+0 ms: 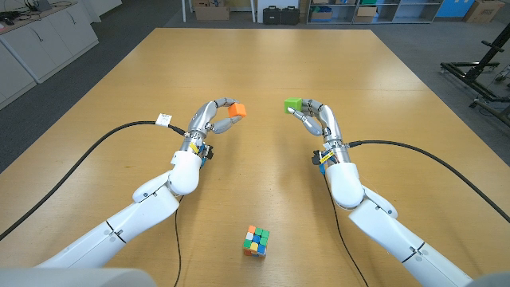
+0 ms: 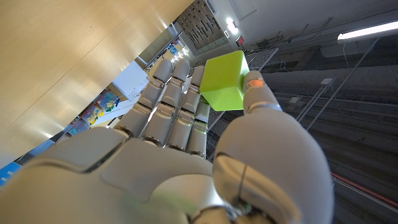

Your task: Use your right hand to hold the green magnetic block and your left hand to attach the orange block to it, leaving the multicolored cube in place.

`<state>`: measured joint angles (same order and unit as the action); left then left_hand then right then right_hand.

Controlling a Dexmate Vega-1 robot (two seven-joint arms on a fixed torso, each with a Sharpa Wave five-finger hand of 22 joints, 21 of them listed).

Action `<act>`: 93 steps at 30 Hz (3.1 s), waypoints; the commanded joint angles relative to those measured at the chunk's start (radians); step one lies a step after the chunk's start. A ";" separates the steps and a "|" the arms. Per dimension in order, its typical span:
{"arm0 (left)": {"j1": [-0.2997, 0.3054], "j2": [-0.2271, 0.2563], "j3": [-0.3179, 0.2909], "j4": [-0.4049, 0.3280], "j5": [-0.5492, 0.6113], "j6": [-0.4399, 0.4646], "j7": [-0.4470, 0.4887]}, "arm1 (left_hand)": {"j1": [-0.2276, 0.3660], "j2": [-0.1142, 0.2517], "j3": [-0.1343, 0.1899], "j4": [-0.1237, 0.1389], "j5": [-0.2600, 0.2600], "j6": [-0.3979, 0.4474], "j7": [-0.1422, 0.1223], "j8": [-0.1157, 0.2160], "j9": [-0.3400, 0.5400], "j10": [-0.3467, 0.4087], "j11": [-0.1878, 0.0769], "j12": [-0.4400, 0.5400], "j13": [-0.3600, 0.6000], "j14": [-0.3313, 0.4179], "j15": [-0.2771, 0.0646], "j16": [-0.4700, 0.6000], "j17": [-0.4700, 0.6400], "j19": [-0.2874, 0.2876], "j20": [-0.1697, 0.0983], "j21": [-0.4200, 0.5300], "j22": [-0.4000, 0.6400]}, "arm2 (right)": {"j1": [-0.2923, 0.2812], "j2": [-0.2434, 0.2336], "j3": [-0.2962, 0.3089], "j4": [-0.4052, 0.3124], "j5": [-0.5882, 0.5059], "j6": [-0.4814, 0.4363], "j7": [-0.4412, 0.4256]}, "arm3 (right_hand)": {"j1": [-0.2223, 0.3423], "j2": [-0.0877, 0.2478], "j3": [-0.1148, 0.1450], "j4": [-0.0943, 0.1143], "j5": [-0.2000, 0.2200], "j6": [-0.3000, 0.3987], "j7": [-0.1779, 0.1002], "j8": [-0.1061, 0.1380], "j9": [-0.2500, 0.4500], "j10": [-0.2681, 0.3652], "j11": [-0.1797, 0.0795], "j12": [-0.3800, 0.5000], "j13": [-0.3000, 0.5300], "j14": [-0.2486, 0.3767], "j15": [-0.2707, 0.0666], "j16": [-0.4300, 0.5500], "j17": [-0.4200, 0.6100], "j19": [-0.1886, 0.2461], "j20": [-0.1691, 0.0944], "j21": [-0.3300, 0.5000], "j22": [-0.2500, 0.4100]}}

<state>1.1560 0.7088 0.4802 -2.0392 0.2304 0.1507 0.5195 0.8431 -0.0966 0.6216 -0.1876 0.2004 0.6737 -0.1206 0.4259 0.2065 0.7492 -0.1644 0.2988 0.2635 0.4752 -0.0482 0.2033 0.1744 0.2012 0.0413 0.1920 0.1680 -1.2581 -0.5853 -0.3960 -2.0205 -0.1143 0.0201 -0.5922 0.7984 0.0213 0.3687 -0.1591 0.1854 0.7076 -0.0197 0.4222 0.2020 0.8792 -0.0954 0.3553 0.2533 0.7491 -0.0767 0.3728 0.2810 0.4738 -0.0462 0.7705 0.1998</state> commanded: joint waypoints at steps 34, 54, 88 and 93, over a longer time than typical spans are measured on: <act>-0.028 -0.145 -0.014 0.254 -0.193 -0.503 -0.044 | 0.002 0.032 0.035 0.016 0.005 0.056 -0.050 0.013 0.004 0.072 -0.048 0.000 0.008 0.014 -0.171 -0.004 0.006 0.016 -0.008 -0.002 0.000 | 0.051 0.002 -0.014 0.047 0.030 0.137 0.080 | 0.074 0.077 0.006 0.013 0.008 0.137 -0.129 0.005 0.004 0.116 -0.108 0.001 0.005 0.007 -0.092 -0.009 0.005 -0.009 -0.085 0.012 0.003; -0.061 -0.225 0.002 0.361 -0.360 -0.714 -0.190 | 0.012 0.039 0.035 0.013 0.005 0.066 -0.064 0.017 0.003 0.085 -0.051 -0.002 0.011 0.020 -0.175 -0.001 0.008 0.024 -0.022 -0.002 0.000 | 0.077 0.041 -0.030 0.100 0.043 0.214 0.095 | 0.073 0.075 0.004 0.013 0.009 0.140 -0.130 0.005 0.004 0.117 -0.108 0.000 0.007 0.008 -0.095 -0.011 0.006 -0.011 -0.085 0.016 0.002; -0.101 -0.277 0.011 0.441 -0.524 -0.777 -0.388 | 0.008 0.046 0.033 0.017 0.003 0.072 -0.072 0.017 0.002 0.098 -0.051 -0.009 0.015 0.030 -0.174 0.003 0.012 0.025 -0.033 -0.004 0.000 | 0.096 0.059 -0.051 0.114 0.015 0.267 0.125 | 0.072 0.074 0.001 0.014 0.010 0.152 -0.134 0.008 0.004 0.125 -0.112 0.000 0.009 0.010 -0.096 -0.012 0.007 -0.014 -0.087 0.022 0.002; -0.113 -0.289 0.018 0.460 -0.537 -0.786 -0.406 | 0.005 0.045 0.032 0.018 0.003 0.071 -0.072 0.016 0.002 0.099 -0.051 -0.010 0.015 0.029 -0.173 0.002 0.011 0.024 -0.034 -0.004 0.001 | 0.092 0.057 -0.050 0.114 0.015 0.274 0.130 | 0.071 0.075 0.001 0.015 0.010 0.153 -0.136 0.008 0.004 0.126 -0.113 0.000 0.008 0.010 -0.095 -0.012 0.008 -0.014 -0.087 0.023 0.001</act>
<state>1.0589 0.4357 0.4906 -1.6057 -0.2855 -0.6277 0.1530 0.8431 -0.0966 0.6285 -0.1944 0.2004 0.6714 -0.1228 0.4419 0.2064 0.7600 -0.1536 0.2891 0.2722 0.4985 -0.0464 0.2003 0.1844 0.2203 0.0148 0.1878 0.1679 -1.1583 -0.5281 -0.4469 -1.9018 -0.0950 0.2805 -0.4687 0.8006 0.0191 0.3659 -0.1563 0.1889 0.7127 -0.0146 0.4266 0.2020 0.8793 -0.0956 0.3512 0.2580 0.7490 -0.0767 0.3647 0.2857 0.4594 -0.0462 0.7859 0.2002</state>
